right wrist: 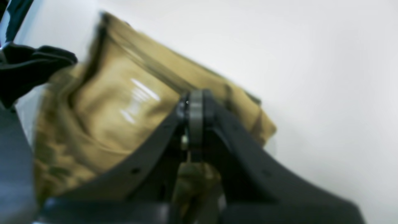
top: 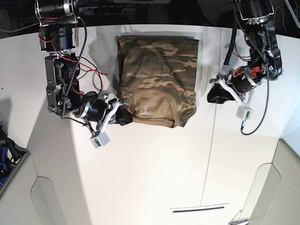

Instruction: Fold the T-shirt properly

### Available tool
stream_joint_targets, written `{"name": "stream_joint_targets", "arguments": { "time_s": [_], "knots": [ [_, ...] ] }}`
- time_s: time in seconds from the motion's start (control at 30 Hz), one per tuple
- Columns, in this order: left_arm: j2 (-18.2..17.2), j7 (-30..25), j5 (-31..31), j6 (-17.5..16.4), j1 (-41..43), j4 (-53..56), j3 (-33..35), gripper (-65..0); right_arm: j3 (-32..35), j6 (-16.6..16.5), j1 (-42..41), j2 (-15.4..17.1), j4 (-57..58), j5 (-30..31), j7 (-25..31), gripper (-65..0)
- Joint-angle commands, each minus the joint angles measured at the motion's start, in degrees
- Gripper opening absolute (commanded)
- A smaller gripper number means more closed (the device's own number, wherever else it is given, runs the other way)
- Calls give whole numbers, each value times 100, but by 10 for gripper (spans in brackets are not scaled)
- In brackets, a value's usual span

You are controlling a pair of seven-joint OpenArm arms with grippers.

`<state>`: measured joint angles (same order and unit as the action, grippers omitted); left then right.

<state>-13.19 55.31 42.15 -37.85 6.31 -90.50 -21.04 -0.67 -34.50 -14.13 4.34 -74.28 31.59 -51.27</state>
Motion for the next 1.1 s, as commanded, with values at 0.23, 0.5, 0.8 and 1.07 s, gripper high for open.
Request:
{"name": "stream_joint_targets", "arguments": {
  "time_s": [0.23,0.5,0.8,1.07],
  "knots": [
    [-334,179,1021,-215,496,-142,-898,-471,-96,-22,205,205,-1211,476,-321,-650],
    [-332,197,1425,-215,1325,-142,-1582,-471,-660,-24,1176,262,-1655,850,-597,-650],
    [-326,321,1716,-215,2236,-142,-1928,-471,-1843,-48,2435,264,-2306,2122,-1314,-650],
    [-9,457,1659,-215,2944,-144,-1928,-471,-2223,-90,3381,551,-2553,2669,-1633,-650]
  ]
}}
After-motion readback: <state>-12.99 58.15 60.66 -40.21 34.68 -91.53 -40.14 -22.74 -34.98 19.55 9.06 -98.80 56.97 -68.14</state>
